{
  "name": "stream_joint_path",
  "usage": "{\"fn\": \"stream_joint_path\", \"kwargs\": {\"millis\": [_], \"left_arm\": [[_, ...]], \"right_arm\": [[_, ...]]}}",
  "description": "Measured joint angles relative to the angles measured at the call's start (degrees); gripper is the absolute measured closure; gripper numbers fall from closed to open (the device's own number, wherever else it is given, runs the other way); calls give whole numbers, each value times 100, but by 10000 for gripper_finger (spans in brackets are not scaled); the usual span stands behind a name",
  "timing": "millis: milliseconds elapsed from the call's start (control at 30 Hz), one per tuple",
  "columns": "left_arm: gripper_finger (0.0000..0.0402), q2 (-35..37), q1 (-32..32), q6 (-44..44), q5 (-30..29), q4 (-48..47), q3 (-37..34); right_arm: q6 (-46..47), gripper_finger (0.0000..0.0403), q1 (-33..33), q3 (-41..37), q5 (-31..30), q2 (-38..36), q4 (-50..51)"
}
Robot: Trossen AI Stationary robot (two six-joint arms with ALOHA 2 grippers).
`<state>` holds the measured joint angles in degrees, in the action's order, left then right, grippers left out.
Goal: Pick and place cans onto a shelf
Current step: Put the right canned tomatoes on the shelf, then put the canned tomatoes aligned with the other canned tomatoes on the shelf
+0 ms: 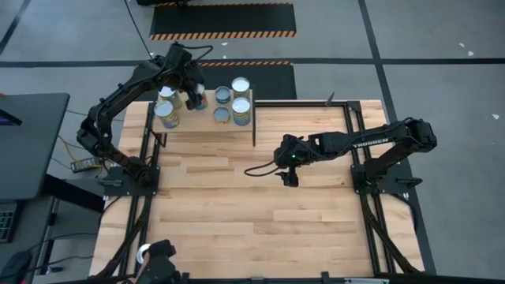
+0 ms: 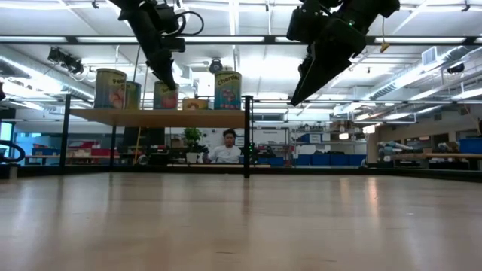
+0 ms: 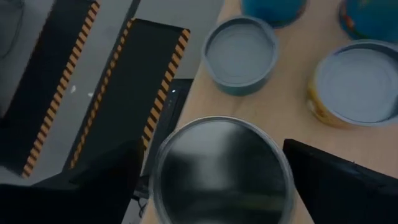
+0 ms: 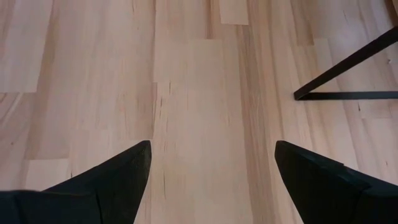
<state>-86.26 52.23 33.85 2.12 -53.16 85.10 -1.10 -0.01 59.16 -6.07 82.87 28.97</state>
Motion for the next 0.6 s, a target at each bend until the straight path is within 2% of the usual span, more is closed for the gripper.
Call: {"fn": "stream_joint_path", "kwargs": {"millis": [233,400,600], "left_arm": [[8,60,-103,73,-257,143,32],[8,124,-365,-76,-466,-16,530],[10,315,-1384,-1135,-201,-1254,1315]], "right_arm": [[2,52,2,0,-1,0,2],[-6,52,2,0,-2,0,-2],[-50,53,38,0,-286,0,7]]}}
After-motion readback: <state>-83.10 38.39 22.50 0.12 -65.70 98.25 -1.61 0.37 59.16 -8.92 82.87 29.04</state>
